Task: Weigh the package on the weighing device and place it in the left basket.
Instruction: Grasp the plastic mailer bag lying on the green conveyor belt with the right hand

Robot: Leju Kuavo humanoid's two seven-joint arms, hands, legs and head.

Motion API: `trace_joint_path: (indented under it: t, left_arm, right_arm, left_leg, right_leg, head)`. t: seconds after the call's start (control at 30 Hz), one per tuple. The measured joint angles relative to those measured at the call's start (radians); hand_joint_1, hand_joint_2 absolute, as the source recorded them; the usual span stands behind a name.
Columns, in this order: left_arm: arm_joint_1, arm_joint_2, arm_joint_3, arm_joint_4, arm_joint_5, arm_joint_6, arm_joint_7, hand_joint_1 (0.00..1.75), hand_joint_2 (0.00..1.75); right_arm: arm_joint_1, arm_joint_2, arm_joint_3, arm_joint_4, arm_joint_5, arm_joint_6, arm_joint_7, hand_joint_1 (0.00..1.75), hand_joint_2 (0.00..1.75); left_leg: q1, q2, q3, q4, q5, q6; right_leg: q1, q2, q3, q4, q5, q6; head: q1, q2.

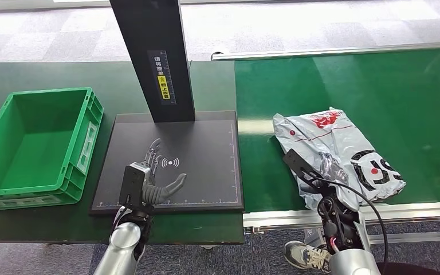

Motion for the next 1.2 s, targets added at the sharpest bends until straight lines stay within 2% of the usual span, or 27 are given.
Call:
trace_joint_path:
  t: [0.63, 0.93, 1.0, 1.13, 1.2]
  left_arm:
    - [0.003, 0.0, 0.001, -0.002, 0.0, 0.0, 0.0, 0.0, 1.75]
    - [0.007, 0.0, 0.001, -0.005, -0.003, 0.008, 0.002, 0.0, 1.75]
    - [0.007, 0.0, 0.001, -0.005, -0.003, 0.01, 0.002, 0.0, 1.75]
    - [0.007, 0.0, 0.002, -0.005, -0.004, 0.011, 0.002, 0.0, 1.75]
    - [0.007, 0.0, 0.003, -0.005, -0.004, 0.013, 0.002, 0.0, 1.75]
  right_arm:
    - [-0.009, 0.0, 0.008, 0.024, 0.0, 0.003, -0.001, 0.0, 1.75]
    - [-0.029, -0.003, 0.038, 0.081, -0.012, 0.103, -0.004, 0.0, 1.75]
    - [-0.04, -0.004, 0.047, 0.104, -0.019, 0.123, -0.008, 0.05, 1.75]
    - [-0.062, -0.007, 0.063, 0.144, -0.034, 0.148, -0.02, 1.51, 1.75]
    - [-0.073, -0.008, 0.071, 0.161, -0.04, 0.153, -0.022, 1.64, 1.75]
  left_leg:
    - [0.0, 0.0, 0.0, 0.0, 0.0, 0.0]
    - [0.0, 0.0, 0.0, 0.0, 0.0, 0.0]
    - [0.0, 0.0, 0.0, 0.0, 0.0, 0.0]
    - [0.0, 0.0, 0.0, 0.0, 0.0, 0.0]
    - [0.0, 0.0, 0.0, 0.0, 0.0, 0.0]
  right_leg:
    - [0.0, 0.0, 0.0, 0.0, 0.0, 0.0]
    - [0.0, 0.0, 0.0, 0.0, 0.0, 0.0]
    - [0.0, 0.0, 0.0, 0.0, 0.0, 0.0]
    - [0.0, 0.0, 0.0, 0.0, 0.0, 0.0]
    - [0.0, 0.0, 0.0, 0.0, 0.0, 0.0]
  head:
    - [0.0, 0.0]
    - [0.0, 0.0]
    - [0.0, 0.0]
    - [0.0, 0.0]
    - [0.0, 0.0]
